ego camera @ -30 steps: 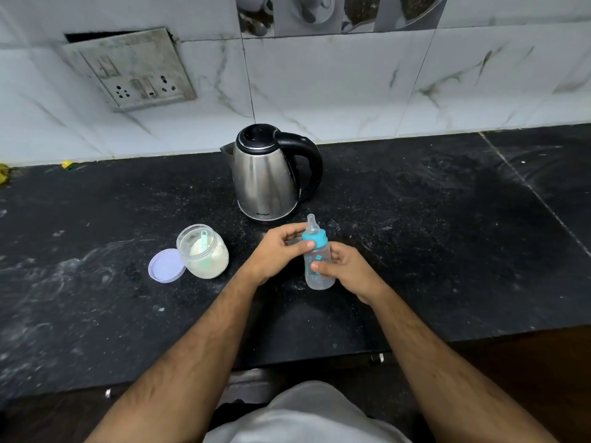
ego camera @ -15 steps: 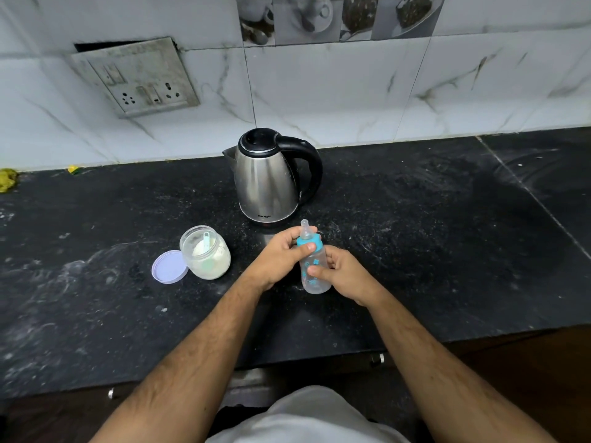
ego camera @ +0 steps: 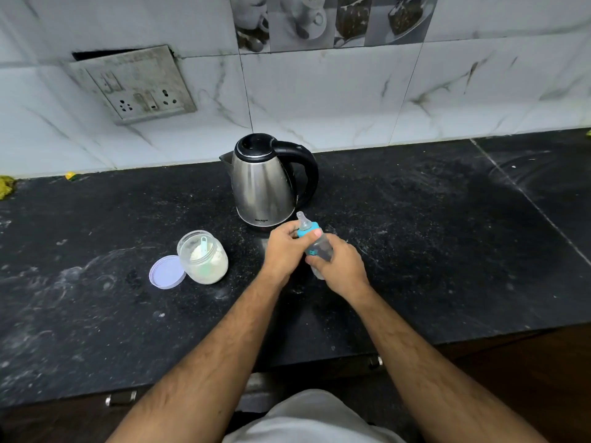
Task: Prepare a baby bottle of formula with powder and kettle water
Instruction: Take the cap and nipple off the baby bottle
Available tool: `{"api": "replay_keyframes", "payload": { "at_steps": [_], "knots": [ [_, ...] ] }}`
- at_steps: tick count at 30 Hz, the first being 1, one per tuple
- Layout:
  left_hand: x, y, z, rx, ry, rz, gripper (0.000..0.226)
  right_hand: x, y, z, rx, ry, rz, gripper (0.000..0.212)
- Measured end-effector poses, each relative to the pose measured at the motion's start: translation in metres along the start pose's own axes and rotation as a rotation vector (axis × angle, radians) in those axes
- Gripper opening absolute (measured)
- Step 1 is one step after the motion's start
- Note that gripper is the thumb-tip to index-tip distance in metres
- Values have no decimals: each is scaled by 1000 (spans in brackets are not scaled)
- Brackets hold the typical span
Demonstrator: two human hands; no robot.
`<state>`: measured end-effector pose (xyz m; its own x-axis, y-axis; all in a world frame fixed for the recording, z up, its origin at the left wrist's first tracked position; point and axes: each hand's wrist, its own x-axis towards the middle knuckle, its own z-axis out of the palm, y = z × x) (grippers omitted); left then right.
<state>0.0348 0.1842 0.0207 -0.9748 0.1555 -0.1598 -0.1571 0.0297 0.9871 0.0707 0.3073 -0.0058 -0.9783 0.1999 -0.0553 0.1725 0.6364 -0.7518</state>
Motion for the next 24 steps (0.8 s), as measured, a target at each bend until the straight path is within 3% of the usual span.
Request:
{"api": "replay_keyframes", "payload": {
  "at_steps": [5, 9, 12, 16, 19, 24],
  "knots": [
    [6, 4, -29, 29, -307, -46, 23, 4, 8, -18, 370, -278, 44, 33],
    [6, 6, -35, 2, -376, -37, 24, -1, 2, -22, 547, -402, 16, 32],
    [5, 4, -33, -13, -325, -8, 24, 1, 2, -21, 515, -399, 5, 31],
    [0, 2, -20, -4, -94, 27, 23, 3, -2, -8, 242, -154, -5, 32],
    [1, 2, -15, 38, 37, 11, 39, 2, -3, -2, 208, -126, -14, 35],
    [4, 5, -23, 8, -94, -18, 40, 4, 1, -2, 395, -281, -46, 36]
  ]
}}
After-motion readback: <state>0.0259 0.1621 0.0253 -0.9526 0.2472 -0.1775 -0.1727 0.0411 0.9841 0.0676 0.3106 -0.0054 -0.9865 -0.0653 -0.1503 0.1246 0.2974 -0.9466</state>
